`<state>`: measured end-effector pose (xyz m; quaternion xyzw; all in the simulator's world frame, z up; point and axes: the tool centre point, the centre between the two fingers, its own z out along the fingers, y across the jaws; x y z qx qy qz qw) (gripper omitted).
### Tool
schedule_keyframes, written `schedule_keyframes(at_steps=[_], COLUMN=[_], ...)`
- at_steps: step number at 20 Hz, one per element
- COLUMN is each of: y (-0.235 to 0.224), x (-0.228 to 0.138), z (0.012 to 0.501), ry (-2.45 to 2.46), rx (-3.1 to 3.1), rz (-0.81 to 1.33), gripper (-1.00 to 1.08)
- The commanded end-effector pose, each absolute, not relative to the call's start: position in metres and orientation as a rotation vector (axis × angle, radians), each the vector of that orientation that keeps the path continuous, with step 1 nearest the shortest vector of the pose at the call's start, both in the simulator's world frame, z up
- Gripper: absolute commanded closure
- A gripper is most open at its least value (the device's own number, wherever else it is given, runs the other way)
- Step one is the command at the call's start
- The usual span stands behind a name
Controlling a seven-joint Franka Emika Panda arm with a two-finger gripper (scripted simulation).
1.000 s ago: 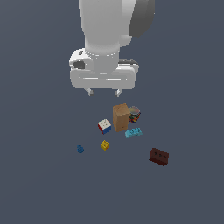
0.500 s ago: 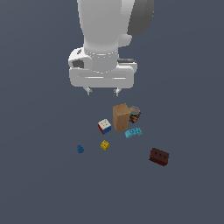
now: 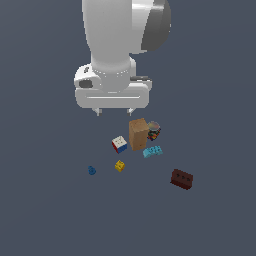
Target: Pick up a designated object from a clutter of objects.
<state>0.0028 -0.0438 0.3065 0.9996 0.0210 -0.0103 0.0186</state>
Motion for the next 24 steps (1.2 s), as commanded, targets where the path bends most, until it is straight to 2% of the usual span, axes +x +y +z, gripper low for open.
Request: schedule_keyframes(at_steps=[1,15,24], y=[-0.050,-0.114,-0.151], x=[0.010,0.064,0.081], z=[0.297,0.192,0.124], ry=[0.103,0.474,0.681], rx=[3.101,3.077,3.057], rz=[-0.033,-0.029,-0.012], gripper=[-0.92,-0.92,-0.92])
